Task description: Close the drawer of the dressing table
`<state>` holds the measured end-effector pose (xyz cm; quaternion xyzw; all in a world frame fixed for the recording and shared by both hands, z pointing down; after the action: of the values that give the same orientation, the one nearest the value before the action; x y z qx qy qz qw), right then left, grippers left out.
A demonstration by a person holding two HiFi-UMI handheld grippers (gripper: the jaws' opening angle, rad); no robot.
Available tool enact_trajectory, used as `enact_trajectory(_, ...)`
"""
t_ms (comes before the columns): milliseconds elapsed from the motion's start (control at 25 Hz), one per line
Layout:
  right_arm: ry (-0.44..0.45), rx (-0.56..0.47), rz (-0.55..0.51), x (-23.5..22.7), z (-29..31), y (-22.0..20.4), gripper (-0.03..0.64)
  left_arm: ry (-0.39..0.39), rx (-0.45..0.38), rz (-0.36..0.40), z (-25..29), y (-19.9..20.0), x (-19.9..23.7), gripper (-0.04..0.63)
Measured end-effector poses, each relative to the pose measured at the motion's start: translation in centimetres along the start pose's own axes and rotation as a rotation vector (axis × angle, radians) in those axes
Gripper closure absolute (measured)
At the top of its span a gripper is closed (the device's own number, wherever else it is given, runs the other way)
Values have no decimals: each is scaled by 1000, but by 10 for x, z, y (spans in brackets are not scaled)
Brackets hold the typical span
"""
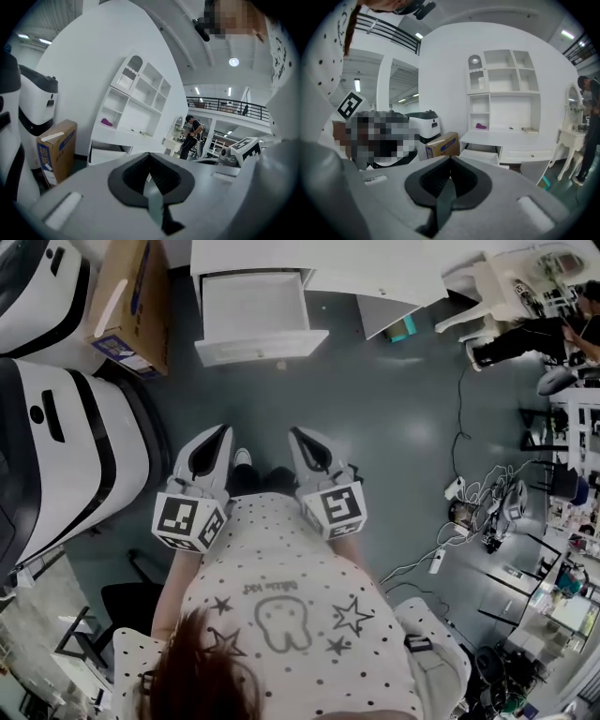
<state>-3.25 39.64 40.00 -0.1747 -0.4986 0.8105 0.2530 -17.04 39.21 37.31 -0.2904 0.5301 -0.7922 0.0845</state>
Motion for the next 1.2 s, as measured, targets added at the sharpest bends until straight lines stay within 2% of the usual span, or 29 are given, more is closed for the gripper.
enact_trajectory(280,9,7,16,4,11,7,623,11,15,-15,2,3,15,600)
enact_trajectory(680,58,11,11,-9,27,11,623,76,5,-52,7,6,24,600)
enact_trajectory(880,96,21,-23,-26,39,18,623,127,-19,-76,21,10,29,600)
enact_trajectory(1200,121,28,-86,-59,47,27,623,156,-44,-99,54,15,22,600)
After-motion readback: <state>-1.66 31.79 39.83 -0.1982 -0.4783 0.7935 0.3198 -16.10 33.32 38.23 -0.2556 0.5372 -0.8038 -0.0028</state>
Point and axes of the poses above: the fingertips, and each gripper's own axes: z forward along the fingers, x to its left, y out of its top, the point moved 3 cm from there along -z, backward along the fingers, and after that the axes turned 5 degrees about x, right-handed, at the moved point
